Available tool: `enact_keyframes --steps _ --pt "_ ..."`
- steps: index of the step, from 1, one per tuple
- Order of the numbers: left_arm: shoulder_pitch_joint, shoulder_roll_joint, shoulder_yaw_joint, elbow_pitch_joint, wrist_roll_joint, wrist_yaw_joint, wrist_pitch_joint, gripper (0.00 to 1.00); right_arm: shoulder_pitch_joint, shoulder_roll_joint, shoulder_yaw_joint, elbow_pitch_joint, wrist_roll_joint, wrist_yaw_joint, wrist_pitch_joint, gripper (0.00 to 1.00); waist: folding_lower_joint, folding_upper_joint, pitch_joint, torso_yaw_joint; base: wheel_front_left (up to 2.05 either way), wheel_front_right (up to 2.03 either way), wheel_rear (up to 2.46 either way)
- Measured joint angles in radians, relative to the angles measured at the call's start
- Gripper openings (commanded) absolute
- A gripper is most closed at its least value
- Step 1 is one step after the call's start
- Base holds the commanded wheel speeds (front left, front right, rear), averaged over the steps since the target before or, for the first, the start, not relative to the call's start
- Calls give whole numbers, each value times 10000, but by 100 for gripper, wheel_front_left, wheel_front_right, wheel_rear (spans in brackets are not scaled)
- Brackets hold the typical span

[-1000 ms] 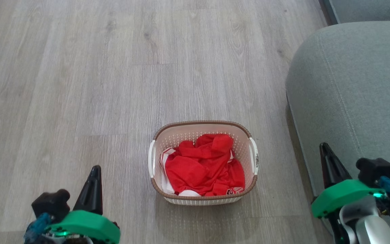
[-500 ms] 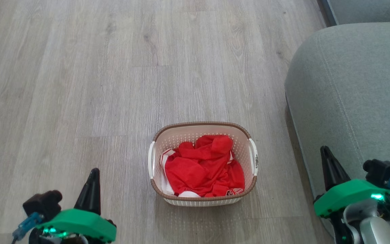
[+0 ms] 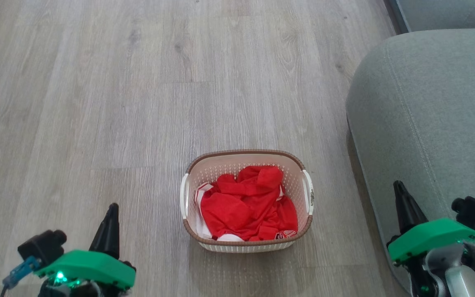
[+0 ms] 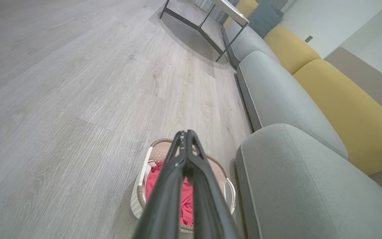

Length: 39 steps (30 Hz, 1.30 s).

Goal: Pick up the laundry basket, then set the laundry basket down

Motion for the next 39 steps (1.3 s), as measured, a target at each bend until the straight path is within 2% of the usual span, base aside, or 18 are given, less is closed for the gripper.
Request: enact_keyframes --steps 39 --pt "-607 -4 447 813 -4119 -357 583 0 -183 0 -353 481 4370 0 541 0 0 0 -171 -55 0 0 0"
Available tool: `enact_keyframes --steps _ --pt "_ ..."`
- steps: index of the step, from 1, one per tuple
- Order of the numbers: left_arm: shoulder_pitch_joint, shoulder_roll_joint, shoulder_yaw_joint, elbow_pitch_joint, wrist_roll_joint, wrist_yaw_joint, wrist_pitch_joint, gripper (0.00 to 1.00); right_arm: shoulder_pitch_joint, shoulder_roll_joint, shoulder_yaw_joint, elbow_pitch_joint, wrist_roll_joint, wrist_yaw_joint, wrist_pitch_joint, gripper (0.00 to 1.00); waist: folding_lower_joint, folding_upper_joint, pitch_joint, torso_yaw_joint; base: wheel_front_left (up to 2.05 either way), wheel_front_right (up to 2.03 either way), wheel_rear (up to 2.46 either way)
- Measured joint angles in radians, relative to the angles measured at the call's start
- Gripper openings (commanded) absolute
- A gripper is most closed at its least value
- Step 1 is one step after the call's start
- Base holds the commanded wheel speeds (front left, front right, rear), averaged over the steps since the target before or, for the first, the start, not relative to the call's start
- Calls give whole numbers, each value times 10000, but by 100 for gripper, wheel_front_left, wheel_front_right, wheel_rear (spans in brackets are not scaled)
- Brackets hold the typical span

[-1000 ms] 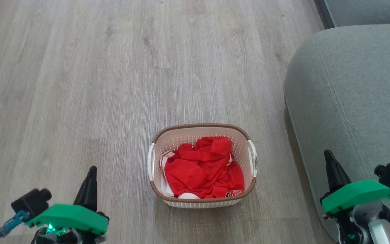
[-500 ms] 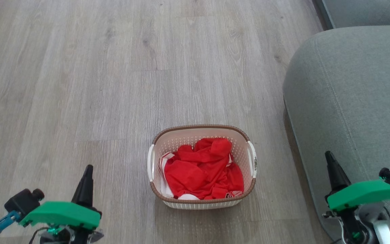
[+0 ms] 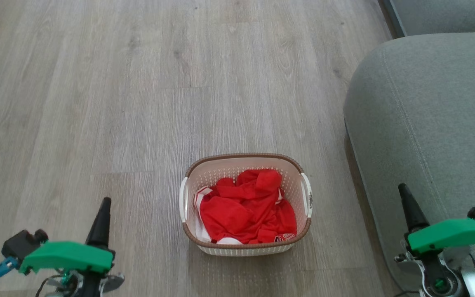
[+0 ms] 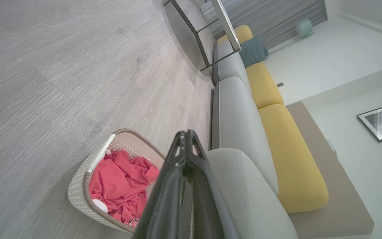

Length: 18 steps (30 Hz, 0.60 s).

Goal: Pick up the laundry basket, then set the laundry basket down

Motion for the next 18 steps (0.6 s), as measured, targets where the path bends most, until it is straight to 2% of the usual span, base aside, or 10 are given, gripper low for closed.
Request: enact_keyframes --steps 18 --pt "-356 -29 278 481 -2042 -167 349 0 -17 0 -157 244 2178 -33 255 0 0 0 -86 -28 0 0 0"
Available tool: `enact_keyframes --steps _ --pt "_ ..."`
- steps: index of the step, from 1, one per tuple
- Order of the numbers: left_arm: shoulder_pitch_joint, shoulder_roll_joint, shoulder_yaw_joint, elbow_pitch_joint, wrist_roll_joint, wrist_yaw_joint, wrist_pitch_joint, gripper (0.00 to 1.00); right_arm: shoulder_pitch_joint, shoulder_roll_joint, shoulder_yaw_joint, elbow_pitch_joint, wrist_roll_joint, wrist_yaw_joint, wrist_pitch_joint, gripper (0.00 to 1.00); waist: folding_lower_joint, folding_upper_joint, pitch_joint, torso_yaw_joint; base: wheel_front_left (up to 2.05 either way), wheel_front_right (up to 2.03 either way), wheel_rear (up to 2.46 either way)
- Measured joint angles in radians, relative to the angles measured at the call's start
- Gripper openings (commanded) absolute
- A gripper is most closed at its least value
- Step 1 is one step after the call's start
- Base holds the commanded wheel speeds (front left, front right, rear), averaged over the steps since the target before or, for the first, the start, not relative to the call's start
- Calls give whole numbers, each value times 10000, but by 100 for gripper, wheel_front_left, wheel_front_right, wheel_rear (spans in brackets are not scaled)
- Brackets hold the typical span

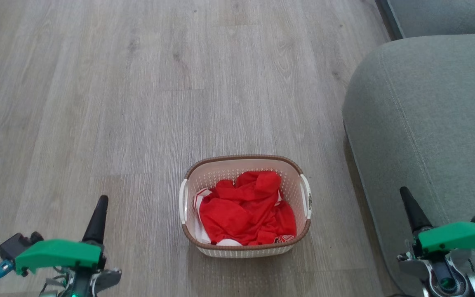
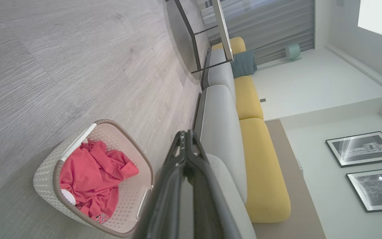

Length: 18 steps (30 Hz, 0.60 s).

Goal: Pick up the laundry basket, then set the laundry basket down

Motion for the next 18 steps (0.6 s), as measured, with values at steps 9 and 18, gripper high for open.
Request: enact_keyframes --steps 9,18 --pt "-205 -21 230 146 -953 -75 173 0 -5 0 -150 111 1009 0 161 0 0 1 -40 -13 0 0 0" --pt "-374 -75 301 391 -1896 -157 334 0 -28 0 -217 236 2006 -2 278 0 0 1 -80 -26 0 0 0"
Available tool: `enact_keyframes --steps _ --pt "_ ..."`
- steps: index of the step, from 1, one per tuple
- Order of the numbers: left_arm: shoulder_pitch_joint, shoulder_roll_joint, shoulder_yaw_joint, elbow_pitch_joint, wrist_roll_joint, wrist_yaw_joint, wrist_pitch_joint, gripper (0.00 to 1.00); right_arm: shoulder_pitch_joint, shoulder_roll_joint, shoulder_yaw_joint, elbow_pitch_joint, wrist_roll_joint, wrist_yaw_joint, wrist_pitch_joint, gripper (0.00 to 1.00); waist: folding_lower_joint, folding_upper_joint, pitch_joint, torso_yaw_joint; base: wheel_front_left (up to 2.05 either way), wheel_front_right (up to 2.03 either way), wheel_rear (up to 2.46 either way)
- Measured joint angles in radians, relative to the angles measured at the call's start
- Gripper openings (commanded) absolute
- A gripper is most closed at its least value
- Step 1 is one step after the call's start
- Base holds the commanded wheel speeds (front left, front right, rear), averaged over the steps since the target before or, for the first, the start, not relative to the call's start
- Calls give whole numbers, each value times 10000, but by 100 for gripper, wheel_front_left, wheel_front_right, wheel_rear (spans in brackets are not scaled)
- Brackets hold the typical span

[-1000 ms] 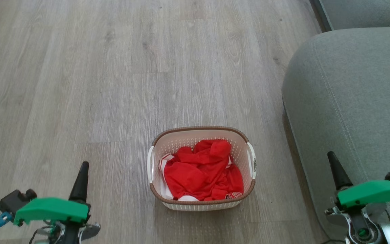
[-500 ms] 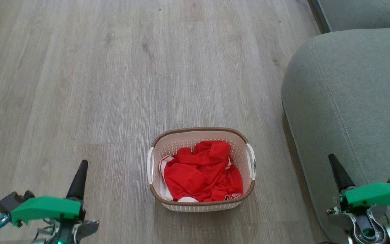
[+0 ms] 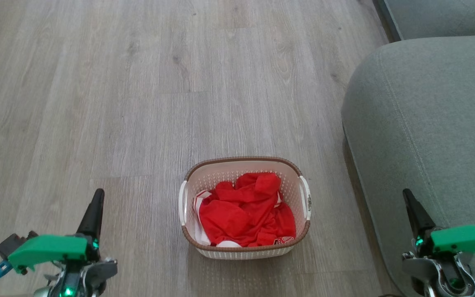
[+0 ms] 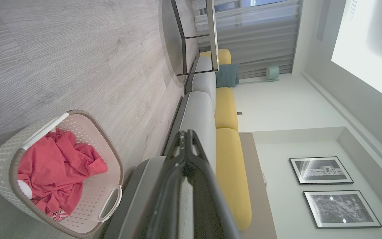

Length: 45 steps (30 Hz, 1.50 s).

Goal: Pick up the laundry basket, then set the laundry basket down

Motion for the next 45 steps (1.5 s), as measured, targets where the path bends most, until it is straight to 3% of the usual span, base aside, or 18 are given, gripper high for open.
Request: enact_keyframes --steps 15,45 --pt "-255 -90 270 299 -1423 -174 194 0 -184 0 -142 176 1534 -2 221 0 0 0 -58 -18 0 0 0" --pt "-257 -140 336 322 -1423 -174 297 0 -184 2 -245 180 1561 -8 251 0 0 -1 -57 -18 0 0 0"
